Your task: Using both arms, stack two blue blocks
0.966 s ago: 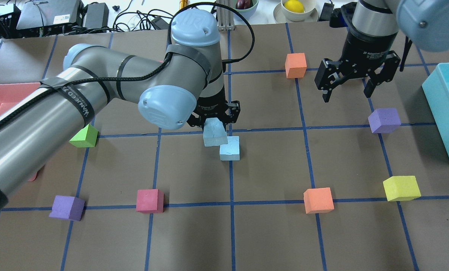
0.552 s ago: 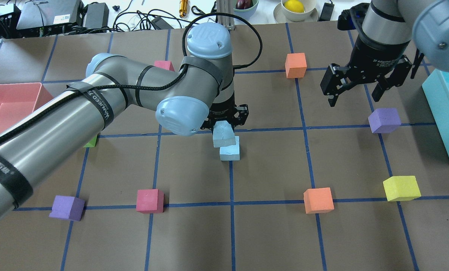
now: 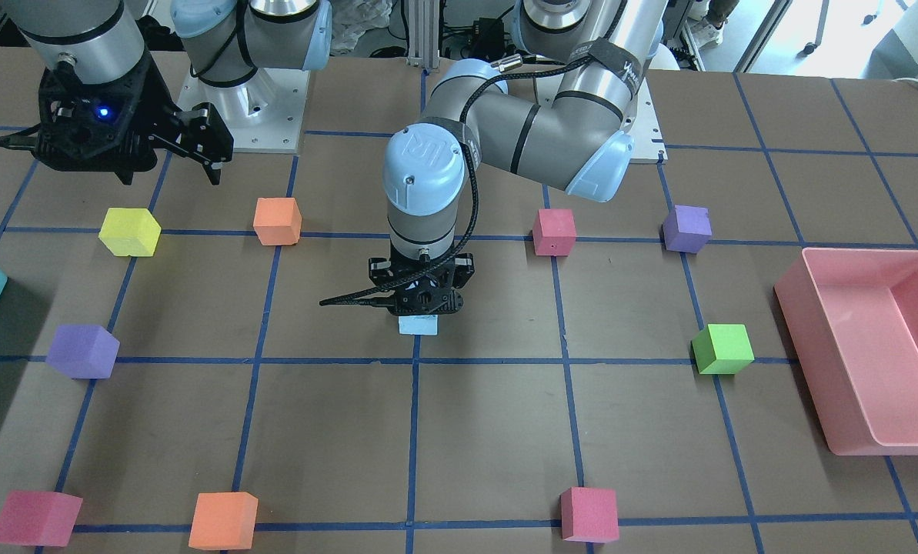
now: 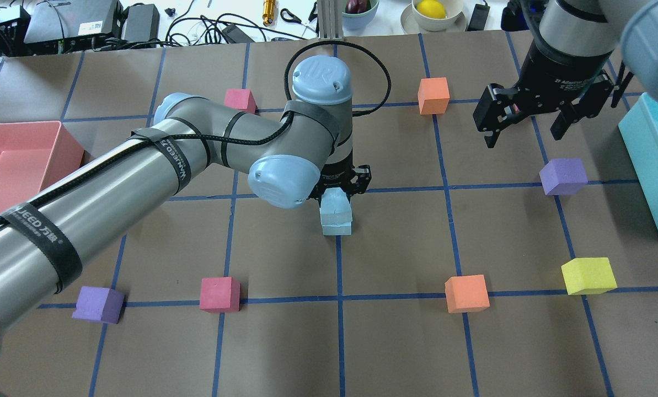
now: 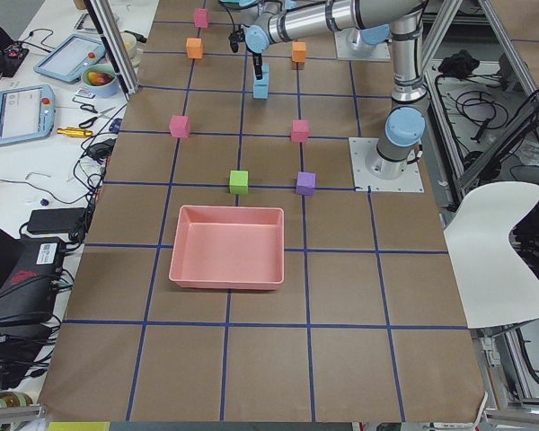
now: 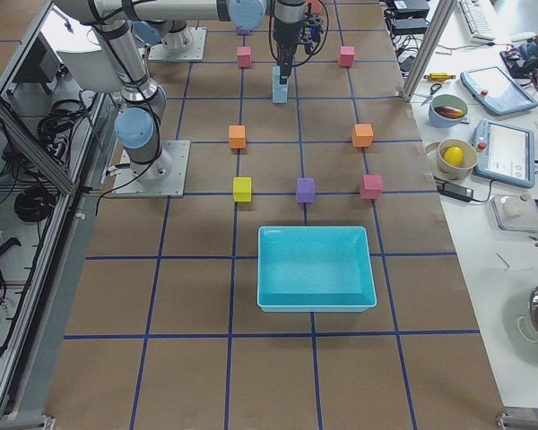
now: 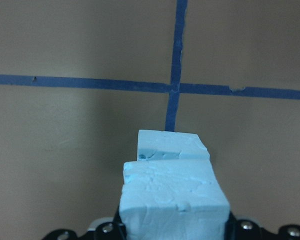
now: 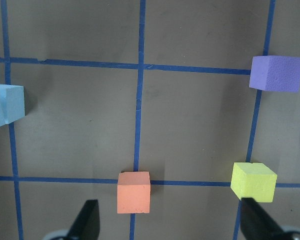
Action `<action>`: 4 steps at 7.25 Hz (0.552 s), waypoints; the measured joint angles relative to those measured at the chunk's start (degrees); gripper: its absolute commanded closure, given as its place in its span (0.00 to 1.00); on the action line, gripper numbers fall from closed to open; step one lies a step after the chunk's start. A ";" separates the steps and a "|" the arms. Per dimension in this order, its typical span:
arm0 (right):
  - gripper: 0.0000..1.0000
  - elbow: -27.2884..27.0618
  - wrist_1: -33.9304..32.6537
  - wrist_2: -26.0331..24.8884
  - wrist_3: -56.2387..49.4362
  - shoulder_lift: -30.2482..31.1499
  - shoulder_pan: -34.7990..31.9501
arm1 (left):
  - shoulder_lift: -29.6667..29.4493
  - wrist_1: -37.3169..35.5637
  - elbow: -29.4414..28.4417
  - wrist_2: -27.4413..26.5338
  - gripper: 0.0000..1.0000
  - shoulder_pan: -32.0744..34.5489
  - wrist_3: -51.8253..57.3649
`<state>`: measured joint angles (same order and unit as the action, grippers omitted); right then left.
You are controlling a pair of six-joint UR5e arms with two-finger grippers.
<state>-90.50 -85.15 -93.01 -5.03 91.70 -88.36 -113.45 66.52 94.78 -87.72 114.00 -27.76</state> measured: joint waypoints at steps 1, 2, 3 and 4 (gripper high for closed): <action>0.00 -0.09 0.04 0.35 -0.02 0.01 -0.06 | -0.39 -0.25 0.23 0.01 0.32 0.12 -0.07; 0.00 -0.18 0.06 1.21 0.02 0.00 -0.10 | -0.89 -0.96 0.26 -0.01 0.18 0.14 -0.09; 0.00 -0.22 0.05 1.95 0.08 -0.01 -0.12 | -1.23 -2.31 0.26 -0.05 0.15 0.16 -0.13; 0.00 -0.19 0.03 2.16 0.08 -0.02 -0.13 | -1.19 -3.36 0.07 -0.05 0.11 0.13 -0.12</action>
<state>-90.70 -85.12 -90.85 -4.95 91.67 -88.48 -114.64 63.16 94.84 -87.77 114.13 -27.88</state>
